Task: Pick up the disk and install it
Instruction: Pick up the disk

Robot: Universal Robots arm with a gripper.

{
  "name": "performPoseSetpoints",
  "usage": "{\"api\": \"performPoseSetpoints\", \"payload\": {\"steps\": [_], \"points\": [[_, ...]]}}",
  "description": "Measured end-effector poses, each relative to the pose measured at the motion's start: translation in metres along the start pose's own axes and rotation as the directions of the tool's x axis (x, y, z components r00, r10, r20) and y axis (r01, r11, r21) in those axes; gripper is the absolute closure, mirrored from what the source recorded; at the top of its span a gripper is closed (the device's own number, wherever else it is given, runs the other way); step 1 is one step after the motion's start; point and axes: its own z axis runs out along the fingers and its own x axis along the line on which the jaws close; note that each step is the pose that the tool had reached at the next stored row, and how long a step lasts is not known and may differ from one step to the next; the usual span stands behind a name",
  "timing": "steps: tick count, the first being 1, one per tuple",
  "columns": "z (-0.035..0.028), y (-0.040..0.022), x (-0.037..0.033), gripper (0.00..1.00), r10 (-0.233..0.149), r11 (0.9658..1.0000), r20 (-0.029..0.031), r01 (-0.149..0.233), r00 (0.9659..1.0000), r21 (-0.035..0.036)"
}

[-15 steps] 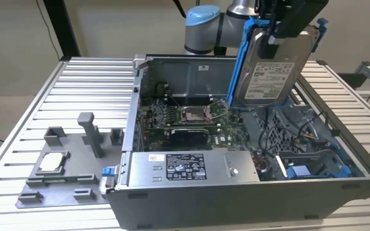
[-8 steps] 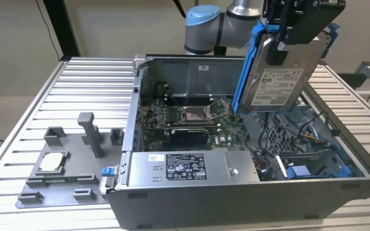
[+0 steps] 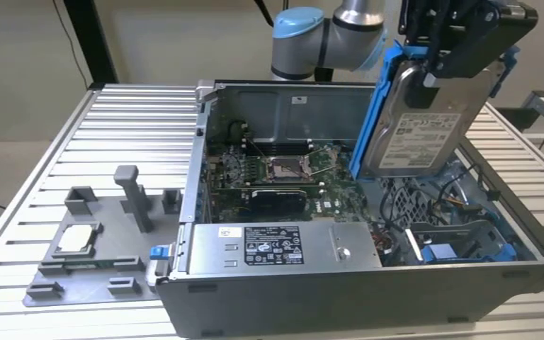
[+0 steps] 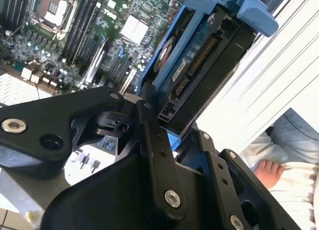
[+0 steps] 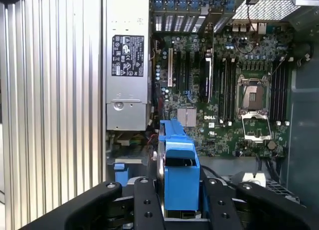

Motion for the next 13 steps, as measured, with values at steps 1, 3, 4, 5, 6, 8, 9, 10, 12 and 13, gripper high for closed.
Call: {"api": "performPoseSetpoints", "payload": {"steps": [1,3,4,5,6,8,9,10,12,13], "points": [[-0.0001,-0.0010,0.0024,1.00,0.000,1.0000,0.0000,0.000,1.0000,0.0000],[-0.0002,-0.0036,0.0066,1.00,0.000,1.0000,-0.0001,0.000,1.0000,0.0000],[-0.0003,-0.0050,0.0086,1.00,0.000,1.0000,-0.0001,0.000,1.0000,-0.0001],[-0.0004,-0.0068,0.0107,1.00,0.000,1.0000,-0.0001,0.000,1.0000,-0.0003],[-0.0004,-0.0086,0.0126,1.00,0.000,1.0000,0.0000,0.000,1.0000,-0.0005],[-0.0006,-0.0125,0.0164,1.00,0.000,1.0000,0.0000,0.000,1.0000,-0.0012],[-0.0007,-0.0145,0.0183,1.00,0.000,1.0000,0.0000,0.000,1.0000,-0.0016],[-0.0007,-0.0165,0.0202,1.00,0.000,1.0000,0.0000,0.000,1.0000,-0.0020],[-0.0009,-0.0205,0.0238,1.00,0.000,1.0000,0.0000,0.000,1.0000,-0.0027],[-0.0010,-0.0220,0.0254,1.00,0.000,1.0000,-0.0001,0.000,1.0000,-0.0028]]}}
